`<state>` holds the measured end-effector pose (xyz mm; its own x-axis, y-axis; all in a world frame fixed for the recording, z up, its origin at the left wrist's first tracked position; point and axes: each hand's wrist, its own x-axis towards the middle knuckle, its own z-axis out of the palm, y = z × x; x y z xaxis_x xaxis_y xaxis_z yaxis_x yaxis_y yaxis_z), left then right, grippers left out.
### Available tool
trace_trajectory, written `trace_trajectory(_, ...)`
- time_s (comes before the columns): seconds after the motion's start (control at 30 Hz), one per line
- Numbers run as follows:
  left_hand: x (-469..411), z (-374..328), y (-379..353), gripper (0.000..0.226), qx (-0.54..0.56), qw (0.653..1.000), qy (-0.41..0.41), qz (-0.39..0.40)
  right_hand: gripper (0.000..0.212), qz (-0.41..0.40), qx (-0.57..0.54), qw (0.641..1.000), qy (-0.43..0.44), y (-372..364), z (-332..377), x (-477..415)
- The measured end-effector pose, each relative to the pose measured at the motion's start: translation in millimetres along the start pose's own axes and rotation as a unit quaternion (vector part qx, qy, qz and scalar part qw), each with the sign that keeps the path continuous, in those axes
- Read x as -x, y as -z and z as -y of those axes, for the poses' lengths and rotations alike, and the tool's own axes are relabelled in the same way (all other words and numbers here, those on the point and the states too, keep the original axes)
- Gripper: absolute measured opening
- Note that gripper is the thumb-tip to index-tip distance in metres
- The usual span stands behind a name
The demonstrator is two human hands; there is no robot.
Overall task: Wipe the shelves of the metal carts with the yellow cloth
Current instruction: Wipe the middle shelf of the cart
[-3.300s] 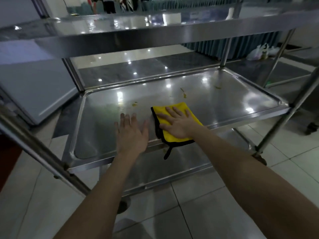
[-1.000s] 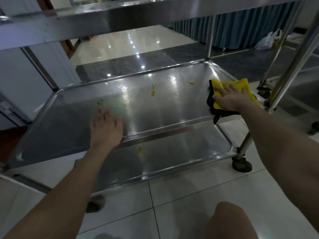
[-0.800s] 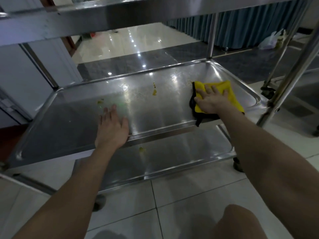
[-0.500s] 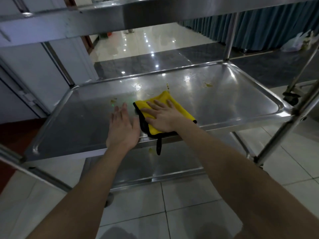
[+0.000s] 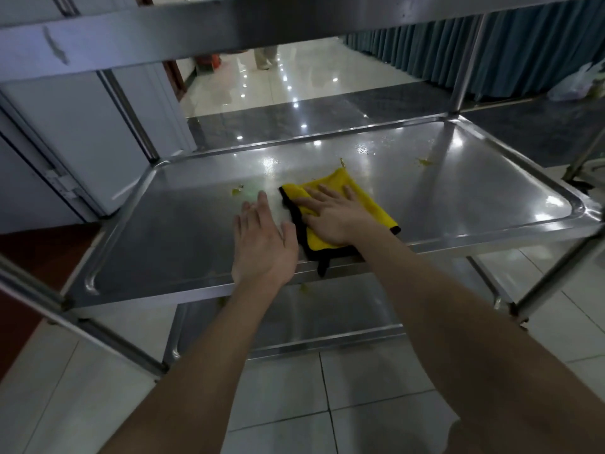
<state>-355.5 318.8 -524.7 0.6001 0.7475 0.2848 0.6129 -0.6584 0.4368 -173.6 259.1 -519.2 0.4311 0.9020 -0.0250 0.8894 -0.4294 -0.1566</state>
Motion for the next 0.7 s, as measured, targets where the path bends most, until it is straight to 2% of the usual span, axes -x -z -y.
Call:
trace_trajectory(0.07, 1.8, 0.4, 4.1, 0.075, 0.045, 0.999, 0.01, -0.014, 0.059, 0.001, -0.004, 1.0, 0.028, -2.7, 7.0, -1.1)
trace_trajectory(0.23, 3.0, 7.7, 29.0, 0.055, 0.18, 0.983, 0.001, -0.035, 0.063, -0.004, -0.01, 1.0, 0.006, -2.7, 4.6, -0.8)
trace_trajectory(0.27, 3.5, 20.3, 39.0, 0.051, 0.168, 0.985, -0.002, -0.047, 0.064, -0.005, -0.012, 1.0, 0.006, -3.1, 4.6, -1.1)
trace_trajectory(0.37, -0.1, 83.4, 71.8, 0.058, 0.014, 0.999, -0.024, -0.045, 0.069, 0.0, -0.015, 1.0, 0.004, -3.6, 2.0, -0.2)
trace_trajectory(0.47, -5.1, 153.4, 100.6, 0.058, -0.087, 0.996, 0.017, -0.021, 0.066, -0.004, -0.018, 1.0, -0.001, -2.8, 0.1, -0.9)
trace_trajectory(0.57, -6.8, 187.7, 105.3, 0.063, -0.114, 0.991, 0.064, 0.015, 0.061, -0.008, -0.015, 1.0, -0.001, -2.5, -1.9, -0.6)
trace_trajectory(0.7, -13.0, 193.9, 95.0, 0.081, -0.116, 0.993, 0.019, 0.028, 0.06, -0.002, 0.003, 0.999, -0.043, -3.7, 10.2, -7.7)
